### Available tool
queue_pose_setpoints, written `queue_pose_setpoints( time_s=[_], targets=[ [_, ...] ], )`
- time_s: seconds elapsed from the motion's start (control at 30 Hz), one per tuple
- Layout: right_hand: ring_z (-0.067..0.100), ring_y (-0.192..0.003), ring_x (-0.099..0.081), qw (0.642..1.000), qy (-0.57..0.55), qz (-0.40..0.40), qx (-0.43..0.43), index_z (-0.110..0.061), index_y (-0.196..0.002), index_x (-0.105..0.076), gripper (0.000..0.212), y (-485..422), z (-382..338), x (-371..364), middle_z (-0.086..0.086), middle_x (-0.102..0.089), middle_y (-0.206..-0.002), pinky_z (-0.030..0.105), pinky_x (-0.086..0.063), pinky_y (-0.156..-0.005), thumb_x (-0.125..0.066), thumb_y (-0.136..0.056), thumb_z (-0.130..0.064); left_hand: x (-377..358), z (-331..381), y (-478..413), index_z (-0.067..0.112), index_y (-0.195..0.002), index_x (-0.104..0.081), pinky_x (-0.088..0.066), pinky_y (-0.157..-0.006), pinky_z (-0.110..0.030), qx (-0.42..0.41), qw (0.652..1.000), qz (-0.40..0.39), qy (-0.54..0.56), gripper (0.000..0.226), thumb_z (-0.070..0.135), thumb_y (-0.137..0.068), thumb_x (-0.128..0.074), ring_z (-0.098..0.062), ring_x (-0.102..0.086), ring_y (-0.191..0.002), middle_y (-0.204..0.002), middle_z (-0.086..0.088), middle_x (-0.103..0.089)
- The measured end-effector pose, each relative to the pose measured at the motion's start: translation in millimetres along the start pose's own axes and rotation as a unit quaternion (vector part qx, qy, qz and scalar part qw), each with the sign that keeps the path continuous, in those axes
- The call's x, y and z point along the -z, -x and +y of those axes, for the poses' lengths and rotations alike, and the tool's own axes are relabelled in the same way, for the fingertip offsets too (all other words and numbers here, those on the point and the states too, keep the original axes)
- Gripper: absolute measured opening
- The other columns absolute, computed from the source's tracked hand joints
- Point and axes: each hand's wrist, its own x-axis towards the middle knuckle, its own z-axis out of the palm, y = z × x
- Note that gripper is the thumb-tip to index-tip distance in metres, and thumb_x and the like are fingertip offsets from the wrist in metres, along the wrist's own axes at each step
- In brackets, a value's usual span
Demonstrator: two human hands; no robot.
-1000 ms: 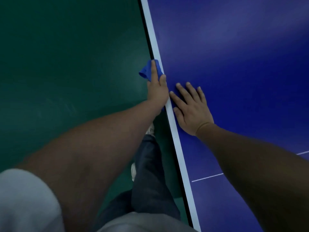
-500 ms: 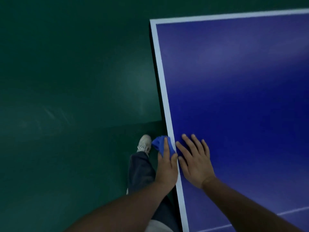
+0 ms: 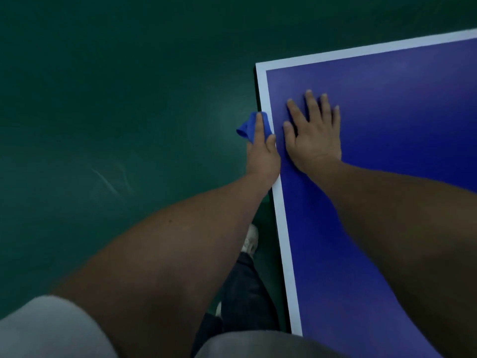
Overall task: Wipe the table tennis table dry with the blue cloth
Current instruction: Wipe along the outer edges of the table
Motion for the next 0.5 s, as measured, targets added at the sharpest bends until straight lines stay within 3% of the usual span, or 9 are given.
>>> queue_pose_setpoints(
  time_s=[0.13, 0.3, 0.37, 0.43, 0.5],
  targets=[
    [0.033, -0.154, -0.002, 1.0, 0.012, -0.002, -0.007, -0.034, -0.159, -0.02, 0.058, 2, -1, -1, 0.004, -0.009, -0.168, 0.055, -0.001, -0.124, -0.019, -0.104, -0.052, 3, 13, -48, 0.039, -0.158, -0.011, -0.043, -0.095, -0.029, -0.008, 1.0, 0.007, 0.002, 0.057, 0.028, -0.109, -0.035, -0.019, -0.054, -0.106, -0.14, -0.013, -0.045],
    [0.031, -0.155, 0.001, 1.0, 0.009, -0.025, -0.009, -0.036, -0.16, -0.016, 0.061, 1, -1, 3, 0.003, -0.007, -0.169, 0.054, 0.001, -0.124, -0.013, -0.101, -0.054, -3, -5, -10, 0.024, -0.159, -0.013, -0.028, -0.109, -0.019, -0.038, 0.999, 0.021, 0.001, 0.056, 0.023, -0.109, -0.037, -0.011, -0.035, -0.137, -0.159, -0.002, -0.025],
    [0.031, -0.155, -0.001, 1.0, 0.01, -0.019, -0.008, -0.036, -0.159, -0.018, 0.061, 1, -1, 1, 0.003, -0.008, -0.169, 0.054, 0.0, -0.124, -0.015, -0.101, -0.054, -4, -30, 32, 0.032, -0.157, -0.01, -0.023, -0.117, -0.019, -0.029, 1.0, 0.001, 0.003, 0.056, 0.027, -0.108, -0.037, -0.009, -0.026, -0.146, -0.161, 0.009, -0.018],
    [0.032, -0.154, -0.006, 1.0, 0.003, -0.011, -0.012, -0.036, -0.158, -0.023, 0.06, -1, 0, 1, 0.004, -0.013, -0.168, 0.055, -0.003, -0.124, -0.017, -0.101, -0.054, -6, -44, 54, 0.047, -0.153, -0.01, -0.027, -0.121, -0.033, 0.017, 1.0, -0.013, 0.01, 0.053, 0.039, -0.106, -0.035, -0.012, -0.03, -0.146, -0.163, 0.007, -0.022],
    [0.033, -0.154, -0.009, 1.0, 0.0, -0.01, -0.011, -0.035, -0.158, -0.026, 0.06, 1, 0, 0, 0.004, -0.016, -0.167, 0.055, -0.006, -0.124, -0.019, -0.101, -0.054, -8, -40, 54, 0.053, -0.149, -0.01, -0.03, -0.119, -0.041, 0.048, 0.999, -0.016, 0.013, 0.051, 0.036, -0.107, -0.035, -0.013, -0.034, -0.143, -0.161, 0.004, -0.026]
  ],
)
